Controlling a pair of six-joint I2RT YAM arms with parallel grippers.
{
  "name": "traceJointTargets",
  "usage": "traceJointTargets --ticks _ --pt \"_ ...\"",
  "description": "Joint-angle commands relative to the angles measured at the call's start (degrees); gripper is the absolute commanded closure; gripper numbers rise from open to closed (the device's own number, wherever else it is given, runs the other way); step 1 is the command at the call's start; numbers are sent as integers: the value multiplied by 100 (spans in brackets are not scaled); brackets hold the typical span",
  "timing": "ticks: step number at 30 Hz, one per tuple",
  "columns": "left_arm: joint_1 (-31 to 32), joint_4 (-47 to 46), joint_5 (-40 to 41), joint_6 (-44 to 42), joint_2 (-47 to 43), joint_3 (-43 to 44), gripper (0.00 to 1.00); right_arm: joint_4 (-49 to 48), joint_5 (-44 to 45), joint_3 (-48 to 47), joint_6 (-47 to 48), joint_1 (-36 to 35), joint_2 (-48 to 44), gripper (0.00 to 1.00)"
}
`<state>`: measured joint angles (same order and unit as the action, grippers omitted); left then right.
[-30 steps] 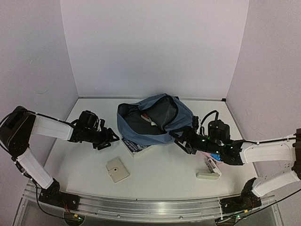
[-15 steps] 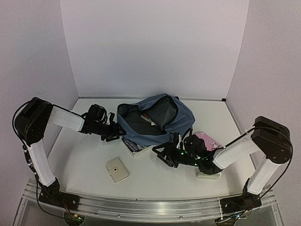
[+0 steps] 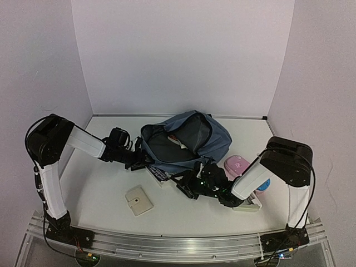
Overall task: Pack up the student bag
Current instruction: Move the book to the center of the board.
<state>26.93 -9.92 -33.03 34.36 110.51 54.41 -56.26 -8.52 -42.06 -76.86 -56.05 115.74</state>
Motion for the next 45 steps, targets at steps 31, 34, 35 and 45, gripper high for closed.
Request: traceJointTargets --ticks 31,34,35,45 --pt "1203 83 1410 280 -321 151 34 -545 -291 63 -403 -20 54 100" --pt "1055 -1 1528 457 -221 241 34 -526 -541 365 -439 -30 -240 100" --pt "995 -98 1494 537 -190 243 34 -511 -626 469 -457 -33 -335 100" --pt "564 -702 1190 859 8 528 35 1288 -1227 911 85 -309 -1485 100"
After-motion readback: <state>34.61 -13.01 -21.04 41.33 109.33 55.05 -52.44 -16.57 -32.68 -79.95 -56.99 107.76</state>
